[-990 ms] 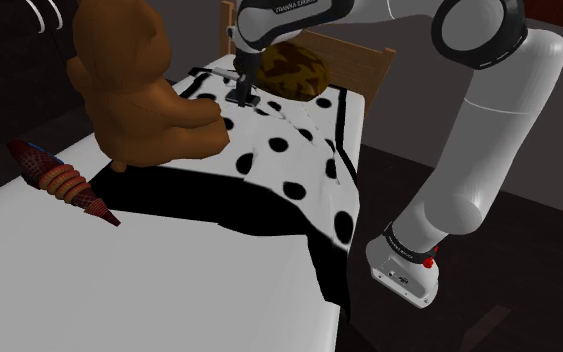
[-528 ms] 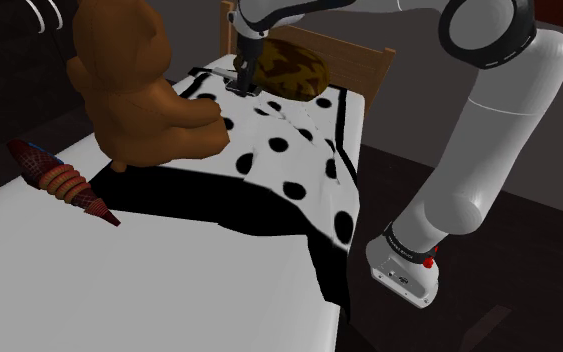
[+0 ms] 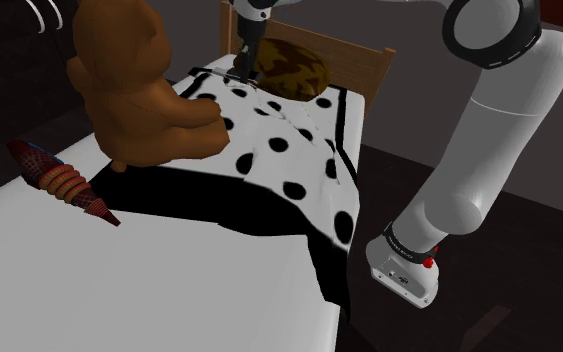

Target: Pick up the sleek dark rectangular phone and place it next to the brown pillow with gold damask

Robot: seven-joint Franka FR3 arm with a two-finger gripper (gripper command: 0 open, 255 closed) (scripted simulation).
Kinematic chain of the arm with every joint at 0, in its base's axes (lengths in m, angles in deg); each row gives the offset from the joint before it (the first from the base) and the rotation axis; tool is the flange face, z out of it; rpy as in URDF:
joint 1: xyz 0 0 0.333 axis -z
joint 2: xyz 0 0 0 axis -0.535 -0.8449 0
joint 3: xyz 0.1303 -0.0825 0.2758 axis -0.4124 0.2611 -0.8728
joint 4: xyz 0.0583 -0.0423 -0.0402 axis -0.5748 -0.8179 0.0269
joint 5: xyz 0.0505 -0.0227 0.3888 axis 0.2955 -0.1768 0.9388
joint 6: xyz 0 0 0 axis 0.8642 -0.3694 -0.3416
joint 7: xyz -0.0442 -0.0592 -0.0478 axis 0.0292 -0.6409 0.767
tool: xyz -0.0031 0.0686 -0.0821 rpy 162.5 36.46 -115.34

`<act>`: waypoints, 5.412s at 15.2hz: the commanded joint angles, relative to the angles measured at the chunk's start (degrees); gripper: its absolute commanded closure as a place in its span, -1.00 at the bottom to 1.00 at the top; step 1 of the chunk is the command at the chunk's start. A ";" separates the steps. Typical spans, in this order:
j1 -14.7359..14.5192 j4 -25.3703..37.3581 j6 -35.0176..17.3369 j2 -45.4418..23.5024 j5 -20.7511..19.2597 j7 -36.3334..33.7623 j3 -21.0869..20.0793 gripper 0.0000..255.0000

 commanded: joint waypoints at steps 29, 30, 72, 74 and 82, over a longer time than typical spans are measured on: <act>14.81 8.16 3.01 -4.63 3.87 24.04 8.53 1.00; 14.80 7.41 2.25 -4.64 3.88 24.03 8.53 1.00; 15.18 -9.55 -25.78 -15.77 5.47 24.75 7.72 1.00; 15.24 -9.75 -26.90 -16.70 5.60 24.82 7.64 1.00; 15.24 -9.75 -26.91 -16.70 5.60 24.81 7.64 -1.00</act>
